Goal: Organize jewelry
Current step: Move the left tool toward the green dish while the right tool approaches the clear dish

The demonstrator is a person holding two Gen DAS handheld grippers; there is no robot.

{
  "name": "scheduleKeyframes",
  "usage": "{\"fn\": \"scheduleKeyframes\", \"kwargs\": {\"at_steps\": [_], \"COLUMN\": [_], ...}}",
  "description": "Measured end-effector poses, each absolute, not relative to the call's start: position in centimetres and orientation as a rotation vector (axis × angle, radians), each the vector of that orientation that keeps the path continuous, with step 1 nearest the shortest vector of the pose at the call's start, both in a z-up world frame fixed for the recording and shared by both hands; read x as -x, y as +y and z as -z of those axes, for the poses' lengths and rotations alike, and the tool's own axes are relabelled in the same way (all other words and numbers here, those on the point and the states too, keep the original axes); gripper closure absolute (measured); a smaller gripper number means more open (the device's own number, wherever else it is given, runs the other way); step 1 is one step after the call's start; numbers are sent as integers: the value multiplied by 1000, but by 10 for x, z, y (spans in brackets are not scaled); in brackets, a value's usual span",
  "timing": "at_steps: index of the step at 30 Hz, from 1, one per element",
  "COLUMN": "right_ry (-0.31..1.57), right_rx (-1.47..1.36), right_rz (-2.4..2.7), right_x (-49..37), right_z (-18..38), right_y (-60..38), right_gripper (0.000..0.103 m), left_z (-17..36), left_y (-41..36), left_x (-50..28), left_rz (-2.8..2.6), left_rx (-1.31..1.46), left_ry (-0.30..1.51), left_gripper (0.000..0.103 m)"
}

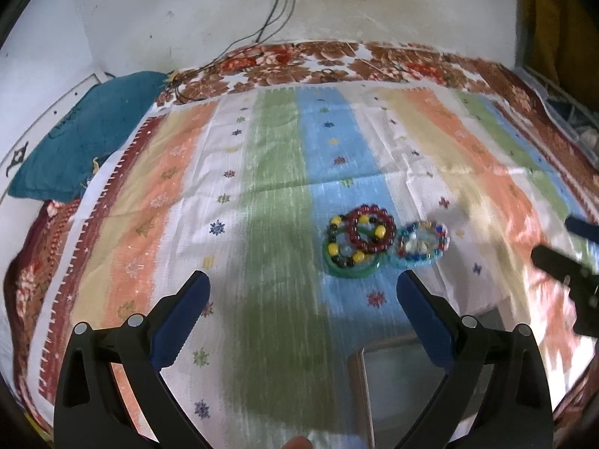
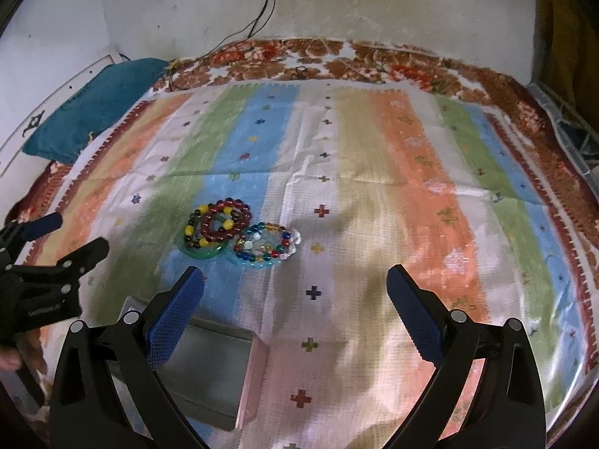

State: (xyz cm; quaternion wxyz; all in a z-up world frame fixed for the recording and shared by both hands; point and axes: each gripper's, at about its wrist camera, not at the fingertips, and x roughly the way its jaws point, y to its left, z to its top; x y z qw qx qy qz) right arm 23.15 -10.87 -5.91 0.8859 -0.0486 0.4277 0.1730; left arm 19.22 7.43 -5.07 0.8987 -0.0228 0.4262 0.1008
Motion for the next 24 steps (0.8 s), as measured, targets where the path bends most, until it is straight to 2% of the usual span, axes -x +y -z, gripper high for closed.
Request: {"fn": "scheduleKeyframes", "kwargs": {"at_steps": [6, 11, 24], "right_ry": [907, 910, 986], "right_rx": [109, 104, 99], "right_rz": [-368, -356, -355], "right_x": [-242, -251, -275], "right_z": [64, 67, 88], "right_y": [-102, -99, -94], "right_gripper": [4, 4, 4], "left_z": [59, 65, 77], "left_y": [70, 78, 71], "left_x": [-216, -234, -275], "left_rz": [-214, -218, -228], "left_rx": [42, 149, 128], "left_ry": [934, 961, 1013], "left_gripper": [6, 6, 6]}}
